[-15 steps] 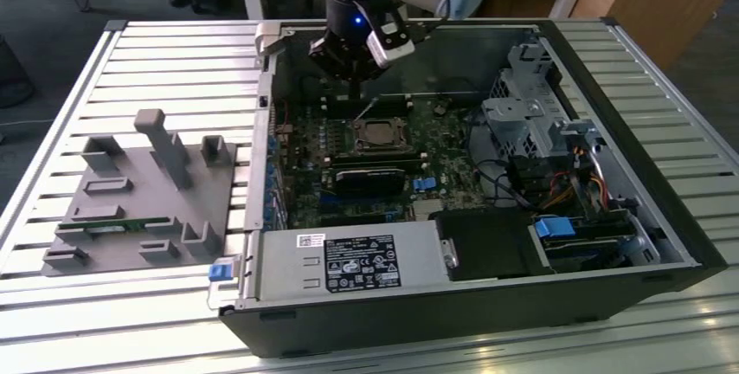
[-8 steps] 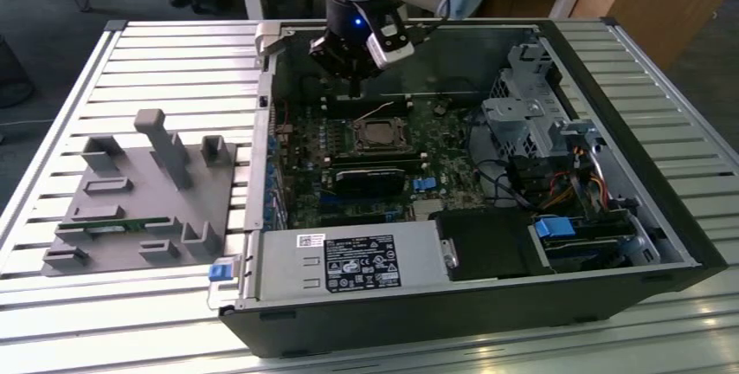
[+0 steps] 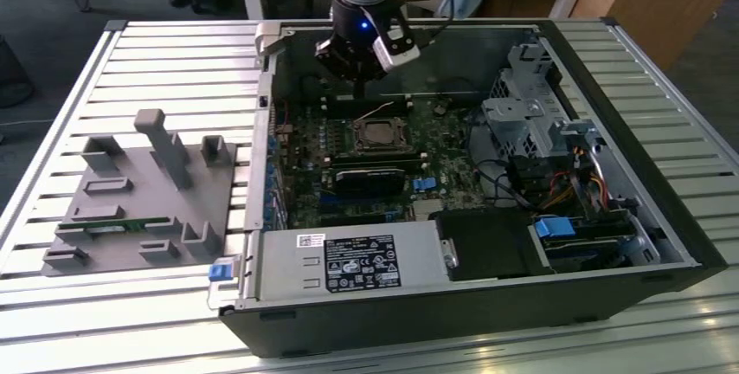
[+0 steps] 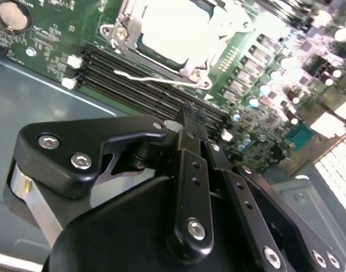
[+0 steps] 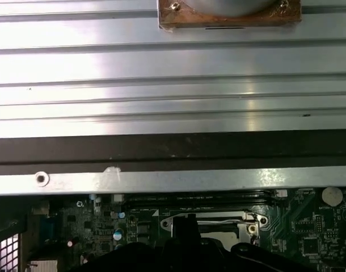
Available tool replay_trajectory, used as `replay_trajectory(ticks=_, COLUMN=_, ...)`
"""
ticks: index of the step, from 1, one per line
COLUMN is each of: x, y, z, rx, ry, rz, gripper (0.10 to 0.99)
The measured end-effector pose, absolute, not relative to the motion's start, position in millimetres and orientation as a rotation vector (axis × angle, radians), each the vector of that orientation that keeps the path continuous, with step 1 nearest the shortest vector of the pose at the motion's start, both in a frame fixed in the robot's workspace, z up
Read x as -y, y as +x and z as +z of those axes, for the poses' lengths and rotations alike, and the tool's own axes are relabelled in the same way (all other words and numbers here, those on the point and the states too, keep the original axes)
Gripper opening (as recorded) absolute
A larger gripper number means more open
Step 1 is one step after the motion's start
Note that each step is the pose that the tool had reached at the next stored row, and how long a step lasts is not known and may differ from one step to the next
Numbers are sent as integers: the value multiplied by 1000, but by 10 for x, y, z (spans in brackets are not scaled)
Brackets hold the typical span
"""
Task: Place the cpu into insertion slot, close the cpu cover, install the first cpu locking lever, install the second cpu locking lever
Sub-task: 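Install the first cpu locking lever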
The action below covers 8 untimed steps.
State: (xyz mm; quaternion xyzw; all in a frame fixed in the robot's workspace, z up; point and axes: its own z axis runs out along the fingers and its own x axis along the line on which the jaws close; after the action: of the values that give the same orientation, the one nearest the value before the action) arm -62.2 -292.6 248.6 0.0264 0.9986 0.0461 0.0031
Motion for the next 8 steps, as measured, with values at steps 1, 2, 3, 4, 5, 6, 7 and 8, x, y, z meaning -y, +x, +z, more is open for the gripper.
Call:
replay_trajectory(ticks=1, x=2924, y=-604, z=2478, rx=-3131, ry=82, rz=145, gripper=118)
replay_trajectory(ticks=2, x=2923, y=-586, z=2471, rx=-3131, ry=81, rz=145, gripper=118)
replay_trajectory(ticks=3, x=2922, y=-574, z=2464, rx=-3131, ry=81, rz=145, gripper=118)
replay_trajectory(ticks=4, x=2921, y=-565, z=2457, rx=-3131, ry=80, rz=145, gripper=118)
replay_trajectory(ticks=5, x=2921, y=-561, z=2452, rx=-3131, ry=78, rz=145, gripper=118)
replay_trajectory(ticks=6, x=2921, y=-559, z=2447, rx=-3132, ry=66, rz=145, gripper=118)
replay_trajectory(ticks=7, x=2921, y=-557, z=2441, rx=-3132, ry=50, rz=145, gripper=118)
replay_trajectory(ticks=8, x=2921, y=-555, z=2437, rx=-3133, ry=34, rz=145, gripper=118)
